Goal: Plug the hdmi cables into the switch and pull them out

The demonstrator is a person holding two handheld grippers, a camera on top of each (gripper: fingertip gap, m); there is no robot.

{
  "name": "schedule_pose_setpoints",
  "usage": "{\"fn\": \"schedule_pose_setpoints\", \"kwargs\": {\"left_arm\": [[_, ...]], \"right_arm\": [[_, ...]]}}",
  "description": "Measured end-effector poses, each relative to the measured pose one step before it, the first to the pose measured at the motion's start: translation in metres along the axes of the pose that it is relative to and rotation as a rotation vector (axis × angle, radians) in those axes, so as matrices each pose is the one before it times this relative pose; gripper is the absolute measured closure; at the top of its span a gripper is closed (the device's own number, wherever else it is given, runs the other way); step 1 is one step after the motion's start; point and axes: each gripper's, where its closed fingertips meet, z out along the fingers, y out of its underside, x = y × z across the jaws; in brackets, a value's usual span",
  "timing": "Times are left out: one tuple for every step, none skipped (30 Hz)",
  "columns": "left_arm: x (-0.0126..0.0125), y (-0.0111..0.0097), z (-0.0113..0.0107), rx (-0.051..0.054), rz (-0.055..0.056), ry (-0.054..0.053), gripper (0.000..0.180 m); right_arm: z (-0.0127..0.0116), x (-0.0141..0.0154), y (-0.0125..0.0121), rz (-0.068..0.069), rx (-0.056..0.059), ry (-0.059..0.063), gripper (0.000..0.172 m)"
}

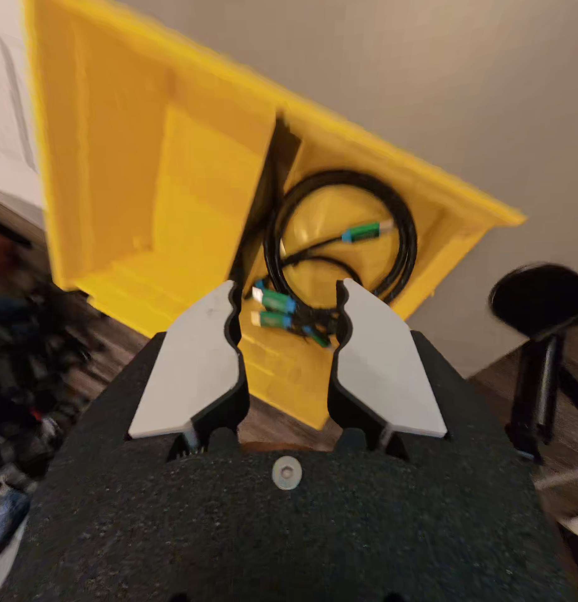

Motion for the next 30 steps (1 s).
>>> {"fn": "schedule_pose_setpoints", "kwargs": {"left_arm": [[0.00274,0.01898,0.0086,-0.0551,-0.044,0.02,0.124],[0.00187,0.01505,0.00911,-0.0422,-0.0449,0.0204,0.125],[0.00111,0.01037,0.00877,-0.0251,-0.0442,0.021,0.125],[-0.00093,0.00597,0.00761,-0.0081,-0.0477,0.0108,0.126],[-0.002,0.00324,0.00599,-0.0009,-0.0509,0.0053,0.126],[-0.00157,0.00178,0.00473,-0.0017,-0.0469,0.0073,0.126],[-0.00078,0.00066,0.00383,-0.0019,-0.0374,0.0069,0.128],[-0.00052,-0.00065,0.00342,0.0001,-0.031,0.0041,0.128],[0.00154,-0.00161,0.00316,0.0011,-0.0226,0.0124,0.129],[0.00181,-0.0022,0.00287,0.0016,-0.0202,0.0108,0.132],[0.00043,-0.00199,0.00268,-0.0031,-0.0214,0.0006,0.136],[-0.00126,-0.00091,0.0029,-0.0124,-0.023,-0.0103,0.14],[-0.00174,-0.00005,0.00334,-0.0194,-0.0152,-0.0162,0.142],[-0.0027,0.00121,0.00382,-0.0266,-0.0084,-0.0261,0.145],[-0.00232,0.00176,0.00452,-0.0304,-0.0024,-0.0273,0.145],[-0.00093,0.00023,0.0046,-0.0198,0.0018,-0.0221,0.146],[-0.00055,-0.00073,0.00376,-0.0129,0.0034,-0.0195,0.149],[-0.00338,-0.00002,0.00242,-0.0146,0.0022,-0.0366,0.153],[-0.0011,0.00017,0.00048,-0.0123,0.0067,-0.0178,0.154],[-0.00012,-0.00048,-0.00094,-0.0051,0.0081,-0.0057,0.155],[0.00019,-0.00173,-0.0021,0.0074,-0.0007,-0.0001,0.156],[-0.00028,-0.00167,-0.00325,0.0117,-0.0045,0.0001,0.157],[-0.00084,-0.00037,-0.00446,0.0093,0.0017,-0.0025,0.158],[-0.00254,-0.00017,-0.00635,0.0115,0.0004,-0.0128,0.159],[-0.00484,-0.00028,-0.00846,0.0156,-0.0011,-0.0269,0.16],[-0.00601,-0.00033,-0.01032,0.0172,-0.0029,-0.0297,0.161],[-0.00625,-0.00079,-0.01188,0.0211,-0.0037,-0.0279,0.161],[-0.00656,-0.00198,-0.01353,0.0273,-0.004,-0.0275,0.161],[-0.00726,-0.00307,-0.01506,0.0313,-0.0027,-0.0296,0.162],[-0.00784,-0.00413,-0.01646,0.0336,0.0011,-0.0333,0.162]], "right_arm": [[0.00024,-0.00023,0.00004,-0.0051,-0.001,0.0026,0.153],[0.00025,-0.00023,-0.00002,-0.0071,-0.0013,0.0031,0.155],[0.0002,-0.00041,0.00002,-0.0084,-0.0008,0.003,0.156],[0.00022,-0.00034,-0.00007,-0.0088,-0.0016,0.0042,0.157],[0.00032,-0.00033,0.00008,-0.0087,-0.0021,0.004,0.159],[0.00033,-0.00047,0.00016,-0.0083,-0.0031,0.0029,0.16],[0.00031,-0.00027,0.0002,-0.0074,-0.0027,0.0034,0.162],[0.00027,-0.0001,0.0002,-0.0063,-0.0026,0.0043,0.163],[0.0002,-0.00005,0.00008,-0.0047,-0.0018,0.003,0.164],[0.00005,-0.00003,0.00024,-0.0037,-0.0015,0.0032,0.164],[0.00018,-0.00003,0.00027,-0.0036,-0.0022,0.0028,0.165],[-0.0001,-0.00014,-0.00007,-0.0033,0.0008,0.0009,0.166],[0.00002,-0.00023,-0.00002,-0.003,0.0005,0.0007,0.166],[0.0,-0.00016,-0.00013,-0.0023,0.0003,0.0003,0.166],[-0.00002,-0.00017,-0.00001,-0.0015,0.0,0.0002,0.167],[-0.00005,-0.00015,0.00001,-0.0018,0.0007,-0.0001,0.167],[-0.00005,-0.00017,-0.00008,-0.0017,0.0007,0.0003,0.167],[0.00002,-0.0001,0.00002,-0.0015,0.0003,0.0003,0.167],[-0.00005,-0.00009,0.0,-0.0017,0.0001,-0.0003,0.167],[-0.0001,-0.00023,0.0001,-0.0012,-0.0001,-0.0004,0.168],[-0.00013,0.0,-0.00003,-0.0007,0.0007,0.0001,0.168],[-0.00012,-0.00001,0.00004,-0.0006,0.0008,-0.0004,0.168],[-0.00019,-0.00019,-0.00004,-0.0005,0.001,-0.001,0.168],[-0.00016,-0.00007,-0.00003,-0.0001,0.0009,-0.0011,0.168],[-0.00004,-0.00015,0.00002,0.0002,0.0007,-0.0013,0.168],[-0.00019,-0.00009,-0.0001,0.0001,0.001,-0.0017,0.168],[-0.00004,-0.0001,-0.00011,0.0,0.0013,-0.0015,0.168],[0.00002,-0.00008,0.00006,0.0003,0.0002,-0.001,0.168],[0.00002,-0.00011,-0.00003,-0.0003,0.0002,-0.001,0.168],[0.00002,-0.00004,-0.00003,-0.0003,0.0002,-0.0005,0.168]]}}
